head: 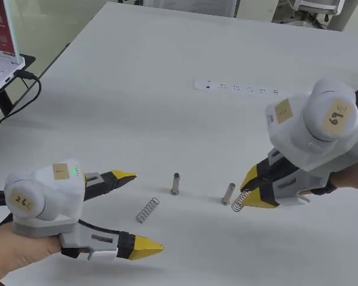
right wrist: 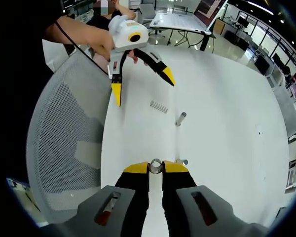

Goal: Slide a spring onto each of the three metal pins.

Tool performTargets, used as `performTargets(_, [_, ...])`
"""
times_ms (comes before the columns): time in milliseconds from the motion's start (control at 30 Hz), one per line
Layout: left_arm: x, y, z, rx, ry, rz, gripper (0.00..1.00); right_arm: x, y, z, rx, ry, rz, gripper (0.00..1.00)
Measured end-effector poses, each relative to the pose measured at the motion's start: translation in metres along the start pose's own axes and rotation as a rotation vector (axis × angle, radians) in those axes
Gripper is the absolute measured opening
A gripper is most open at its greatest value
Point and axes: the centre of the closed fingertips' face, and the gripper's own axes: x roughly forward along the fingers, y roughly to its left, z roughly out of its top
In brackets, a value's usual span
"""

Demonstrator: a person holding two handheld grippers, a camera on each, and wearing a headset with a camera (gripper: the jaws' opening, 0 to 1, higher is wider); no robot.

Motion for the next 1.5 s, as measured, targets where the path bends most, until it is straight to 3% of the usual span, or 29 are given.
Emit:
performTargets(133, [-0.002, 0.006, 0.001, 0.002, -0.005, 0.017, 0.84, 0.001, -0.003, 0.000, -0.002, 0.003, -0.003, 0.05])
performTargets(633, [-0.003, 0.008, 0.004, -0.010, -0.015, 0.018, 0.91, -0.001, -0.021, -0.007, -0.002, 0.035, -0.016, 0.05])
performTargets(1200, [-0.003, 0.010, 0.004, -0.010, -0.004, 0.013, 0.91, 0.000, -0.035, -0.007, -0.011, 0.050, -0.038, 0.06])
performTargets(1500, [-0.002, 0.014, 0.003, -0.030, -0.002, 0.024, 0.98, 0.002, -0.043, -0.006, -0.013, 0.051, -0.051, 0.06])
